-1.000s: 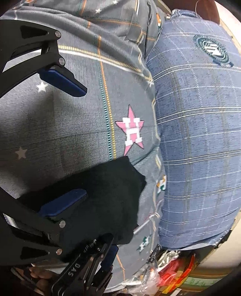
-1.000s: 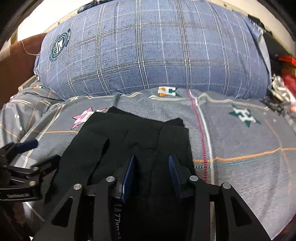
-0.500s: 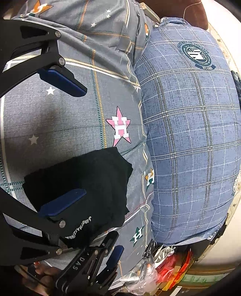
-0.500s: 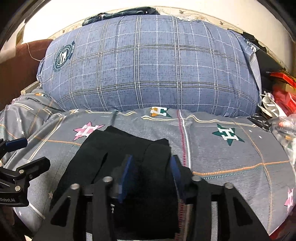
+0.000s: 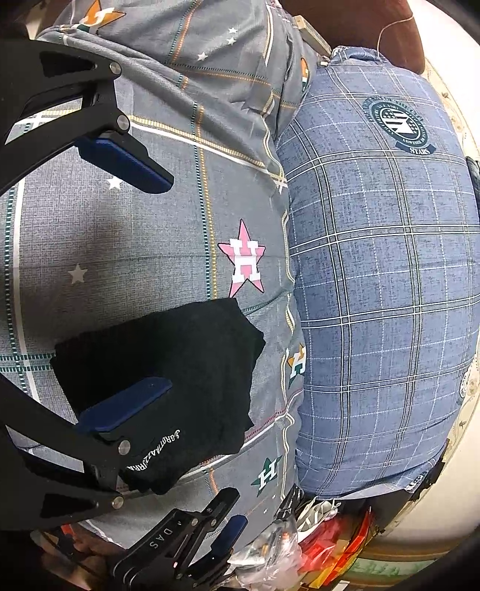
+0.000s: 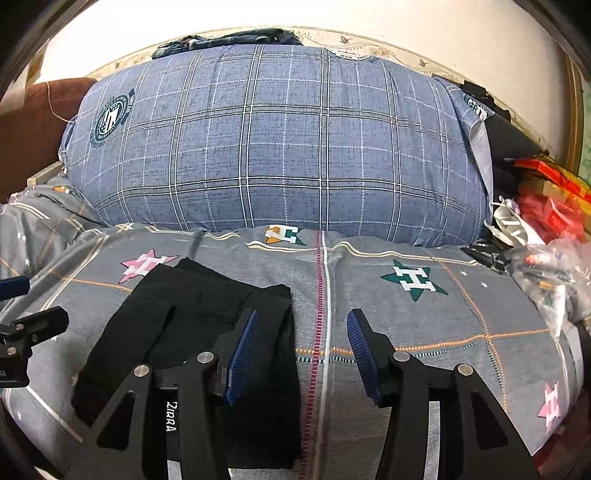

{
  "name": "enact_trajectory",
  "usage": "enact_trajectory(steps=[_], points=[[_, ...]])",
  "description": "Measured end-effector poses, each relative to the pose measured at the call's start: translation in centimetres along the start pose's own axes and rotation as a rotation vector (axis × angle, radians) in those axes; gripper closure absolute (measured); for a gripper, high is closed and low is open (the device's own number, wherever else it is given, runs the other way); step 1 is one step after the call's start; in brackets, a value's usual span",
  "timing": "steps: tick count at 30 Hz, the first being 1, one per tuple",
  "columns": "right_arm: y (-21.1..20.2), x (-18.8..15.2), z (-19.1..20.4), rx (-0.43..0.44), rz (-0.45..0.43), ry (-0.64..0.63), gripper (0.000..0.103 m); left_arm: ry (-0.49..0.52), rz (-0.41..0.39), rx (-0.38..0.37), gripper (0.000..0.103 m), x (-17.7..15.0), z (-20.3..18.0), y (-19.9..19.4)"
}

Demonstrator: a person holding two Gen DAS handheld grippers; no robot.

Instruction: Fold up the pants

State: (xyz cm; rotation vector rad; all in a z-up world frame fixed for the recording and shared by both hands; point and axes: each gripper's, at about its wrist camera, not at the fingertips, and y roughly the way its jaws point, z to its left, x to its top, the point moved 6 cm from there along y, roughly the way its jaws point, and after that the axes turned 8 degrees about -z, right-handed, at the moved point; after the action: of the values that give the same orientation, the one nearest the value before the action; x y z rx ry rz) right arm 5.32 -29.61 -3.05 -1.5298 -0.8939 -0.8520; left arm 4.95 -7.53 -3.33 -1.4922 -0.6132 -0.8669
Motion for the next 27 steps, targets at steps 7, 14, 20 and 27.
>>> enact_trajectory(steps=[7, 14, 20, 27], points=[[-0.18, 0.23, -0.32, -0.013, -0.011, -0.007, 0.047, 0.022, -0.01, 0.01, 0.002, 0.0, -0.42, -0.17], [-0.13, 0.12, -0.2, -0.02, -0.008, -0.015, 0.047, 0.036, -0.003, 0.011, 0.002, -0.27, -0.69, -0.06], [0.09, 0.02, -0.1, -0.018, 0.0, -0.016, 0.047, 0.045, -0.003, 0.01, 0.002, -0.39, -0.83, 0.07], [0.37, -0.17, -0.06, -0.024, 0.013, -0.017, 0.047, 0.047, 0.014, 0.011, 0.002, -0.85, -1.04, 0.39]])
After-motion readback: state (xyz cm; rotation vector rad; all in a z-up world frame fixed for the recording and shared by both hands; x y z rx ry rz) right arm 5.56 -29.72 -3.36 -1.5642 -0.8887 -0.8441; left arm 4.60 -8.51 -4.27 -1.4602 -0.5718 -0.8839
